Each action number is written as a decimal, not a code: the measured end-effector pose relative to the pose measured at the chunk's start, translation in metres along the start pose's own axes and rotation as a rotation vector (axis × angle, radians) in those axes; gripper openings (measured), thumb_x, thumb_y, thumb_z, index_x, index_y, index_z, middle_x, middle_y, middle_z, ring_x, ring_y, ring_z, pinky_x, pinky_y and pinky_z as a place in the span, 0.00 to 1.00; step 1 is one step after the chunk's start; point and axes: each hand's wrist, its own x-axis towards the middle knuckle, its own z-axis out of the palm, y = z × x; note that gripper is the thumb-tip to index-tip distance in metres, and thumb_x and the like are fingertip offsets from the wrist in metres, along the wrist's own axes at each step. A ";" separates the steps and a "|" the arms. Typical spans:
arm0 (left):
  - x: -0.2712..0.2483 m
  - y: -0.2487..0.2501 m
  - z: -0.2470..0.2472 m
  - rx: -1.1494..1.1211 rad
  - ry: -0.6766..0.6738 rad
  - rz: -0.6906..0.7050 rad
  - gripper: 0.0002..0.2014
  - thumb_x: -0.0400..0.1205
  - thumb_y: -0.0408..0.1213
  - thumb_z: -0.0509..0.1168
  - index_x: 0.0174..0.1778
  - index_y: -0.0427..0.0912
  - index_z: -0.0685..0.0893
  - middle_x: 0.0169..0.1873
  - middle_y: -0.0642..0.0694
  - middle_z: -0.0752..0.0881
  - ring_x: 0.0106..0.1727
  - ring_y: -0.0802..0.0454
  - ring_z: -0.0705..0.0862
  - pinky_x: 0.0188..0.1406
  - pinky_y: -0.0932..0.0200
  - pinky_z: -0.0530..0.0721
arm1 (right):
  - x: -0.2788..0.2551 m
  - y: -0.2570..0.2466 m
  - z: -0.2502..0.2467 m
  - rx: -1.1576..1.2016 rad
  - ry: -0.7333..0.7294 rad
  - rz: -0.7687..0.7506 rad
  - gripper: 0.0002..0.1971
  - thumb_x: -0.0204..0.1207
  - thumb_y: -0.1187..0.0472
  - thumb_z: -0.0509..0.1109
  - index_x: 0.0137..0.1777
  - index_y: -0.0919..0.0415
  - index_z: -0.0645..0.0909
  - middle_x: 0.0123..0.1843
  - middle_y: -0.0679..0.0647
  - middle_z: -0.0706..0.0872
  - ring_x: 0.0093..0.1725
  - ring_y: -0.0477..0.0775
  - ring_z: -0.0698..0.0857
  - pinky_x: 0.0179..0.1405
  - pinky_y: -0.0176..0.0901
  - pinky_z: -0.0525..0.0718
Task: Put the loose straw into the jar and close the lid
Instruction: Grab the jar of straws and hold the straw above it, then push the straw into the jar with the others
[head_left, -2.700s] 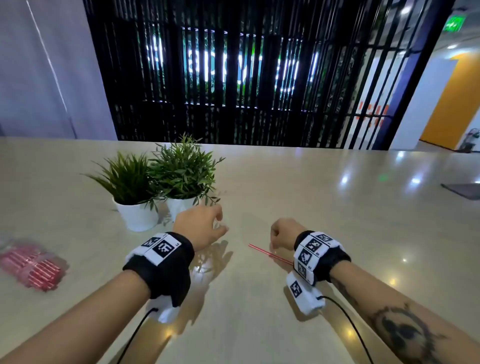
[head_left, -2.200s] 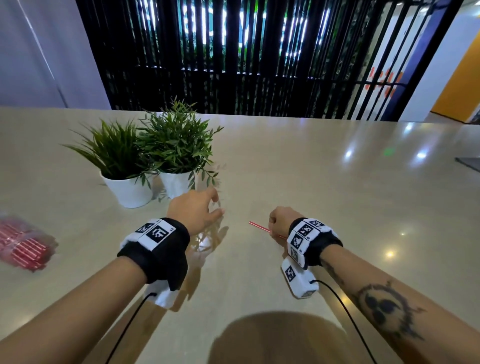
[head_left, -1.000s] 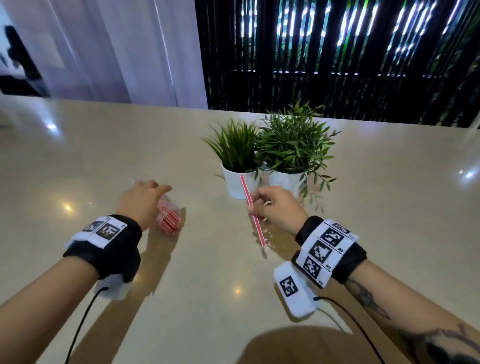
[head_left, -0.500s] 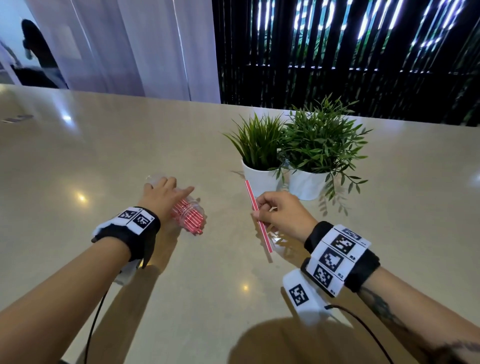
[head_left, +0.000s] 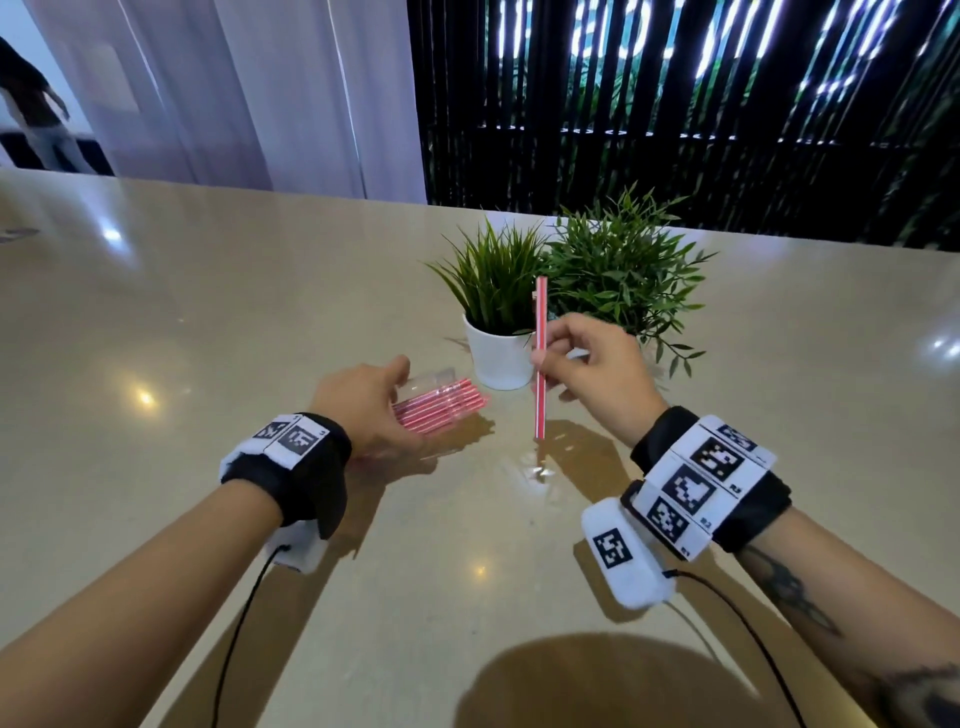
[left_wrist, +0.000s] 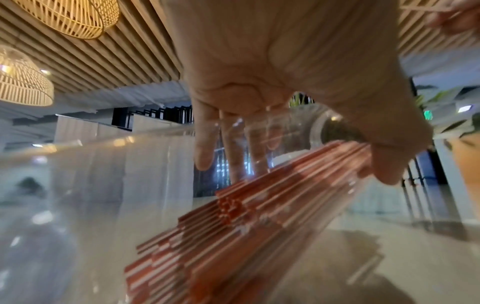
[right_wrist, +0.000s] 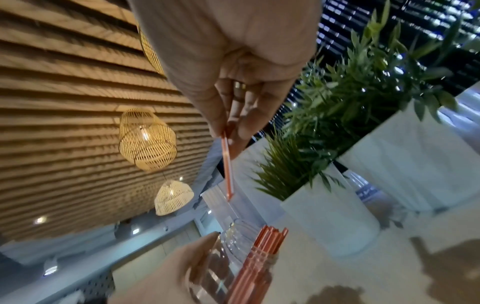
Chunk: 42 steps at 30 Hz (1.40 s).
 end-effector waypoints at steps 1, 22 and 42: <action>-0.002 0.007 -0.002 -0.042 0.041 0.020 0.33 0.55 0.63 0.71 0.49 0.49 0.70 0.43 0.45 0.87 0.40 0.44 0.82 0.36 0.54 0.78 | 0.002 -0.005 -0.006 0.011 0.046 -0.022 0.06 0.75 0.68 0.68 0.39 0.57 0.77 0.34 0.53 0.81 0.27 0.39 0.83 0.24 0.31 0.80; -0.044 0.159 -0.002 -0.638 0.491 0.107 0.31 0.58 0.64 0.73 0.41 0.45 0.67 0.32 0.56 0.79 0.32 0.55 0.79 0.24 0.63 0.70 | -0.007 -0.063 -0.068 -0.256 0.529 -0.244 0.35 0.74 0.63 0.69 0.79 0.50 0.58 0.28 0.40 0.77 0.30 0.41 0.78 0.40 0.39 0.81; -0.047 0.185 0.000 -0.657 0.557 0.099 0.32 0.57 0.67 0.71 0.41 0.47 0.67 0.31 0.55 0.80 0.31 0.57 0.80 0.29 0.54 0.80 | -0.031 -0.049 -0.096 -0.285 0.638 -0.262 0.15 0.78 0.48 0.58 0.53 0.55 0.80 0.49 0.45 0.79 0.42 0.43 0.77 0.40 0.38 0.72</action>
